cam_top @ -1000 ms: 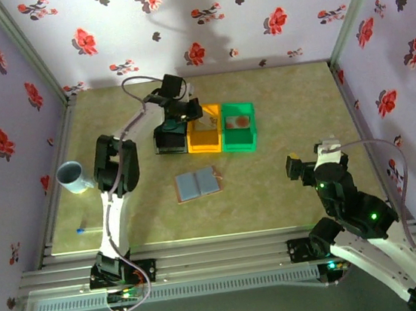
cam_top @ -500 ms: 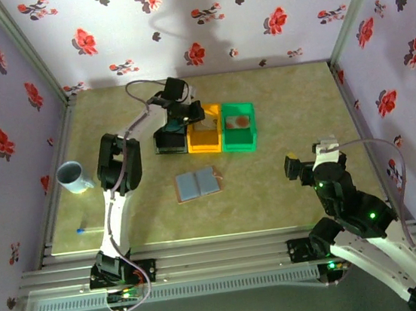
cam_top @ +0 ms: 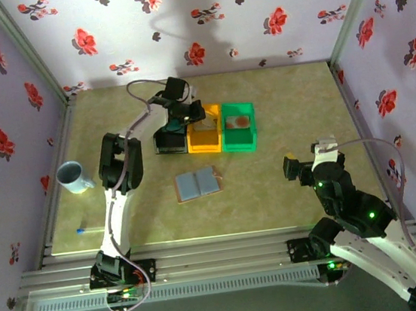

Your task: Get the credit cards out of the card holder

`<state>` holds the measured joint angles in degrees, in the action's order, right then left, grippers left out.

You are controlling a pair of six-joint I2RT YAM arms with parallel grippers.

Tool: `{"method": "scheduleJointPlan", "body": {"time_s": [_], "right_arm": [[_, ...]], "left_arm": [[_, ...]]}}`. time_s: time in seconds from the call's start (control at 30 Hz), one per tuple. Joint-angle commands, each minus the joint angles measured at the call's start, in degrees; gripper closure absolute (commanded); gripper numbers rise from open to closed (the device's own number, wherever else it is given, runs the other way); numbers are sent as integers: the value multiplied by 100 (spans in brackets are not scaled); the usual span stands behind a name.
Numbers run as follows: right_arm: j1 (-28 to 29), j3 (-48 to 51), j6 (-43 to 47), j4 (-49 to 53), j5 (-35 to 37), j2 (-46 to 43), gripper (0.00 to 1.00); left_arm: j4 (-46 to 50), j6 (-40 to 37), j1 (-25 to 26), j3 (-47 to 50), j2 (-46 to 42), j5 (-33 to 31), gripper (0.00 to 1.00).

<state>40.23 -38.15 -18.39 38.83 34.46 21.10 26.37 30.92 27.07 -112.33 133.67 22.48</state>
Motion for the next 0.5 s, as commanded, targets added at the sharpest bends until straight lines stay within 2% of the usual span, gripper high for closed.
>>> {"method": "scheduleJointPlan", "body": {"time_s": [0.0, 0.47], "right_arm": [[-28, 71, 108, -148, -9, 24, 1], [-26, 76, 119, -156, -36, 42, 1]], "left_arm": [[236, -139, -9, -227, 125, -117, 100], [359, -182, -30, -324, 158, -191, 100]]}}
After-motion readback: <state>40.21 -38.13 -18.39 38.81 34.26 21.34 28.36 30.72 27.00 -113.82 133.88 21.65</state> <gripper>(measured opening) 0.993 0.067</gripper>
